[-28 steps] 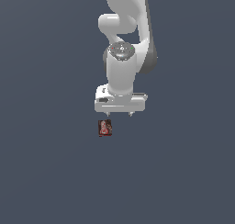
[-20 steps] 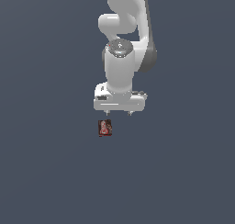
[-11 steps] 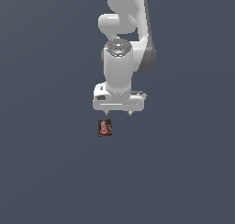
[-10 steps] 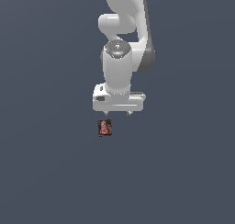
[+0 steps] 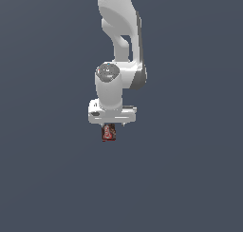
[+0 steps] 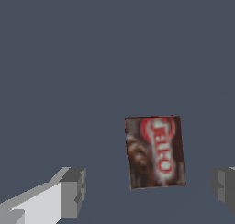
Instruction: Pick up the object and move it to a goal position.
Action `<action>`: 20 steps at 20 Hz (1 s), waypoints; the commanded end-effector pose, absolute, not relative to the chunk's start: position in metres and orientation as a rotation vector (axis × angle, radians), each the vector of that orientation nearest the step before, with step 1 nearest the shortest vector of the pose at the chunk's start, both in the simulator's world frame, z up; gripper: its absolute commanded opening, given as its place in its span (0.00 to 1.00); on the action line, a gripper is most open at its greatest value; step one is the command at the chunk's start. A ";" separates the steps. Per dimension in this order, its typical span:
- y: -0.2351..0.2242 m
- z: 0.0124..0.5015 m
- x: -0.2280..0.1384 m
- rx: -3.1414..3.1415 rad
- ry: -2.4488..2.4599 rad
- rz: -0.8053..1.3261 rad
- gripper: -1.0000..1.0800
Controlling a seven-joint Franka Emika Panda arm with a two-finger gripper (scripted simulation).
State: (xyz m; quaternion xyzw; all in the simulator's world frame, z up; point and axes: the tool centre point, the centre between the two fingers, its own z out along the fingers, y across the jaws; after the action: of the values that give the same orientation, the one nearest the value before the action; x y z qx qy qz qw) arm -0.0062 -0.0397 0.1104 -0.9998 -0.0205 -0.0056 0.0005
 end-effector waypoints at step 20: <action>-0.068 0.040 -0.017 -3.138 -0.141 0.001 0.96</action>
State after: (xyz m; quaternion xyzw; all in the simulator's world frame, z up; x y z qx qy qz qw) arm -0.0161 -0.0676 0.0478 -0.9990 -0.0446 -0.0003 -0.0001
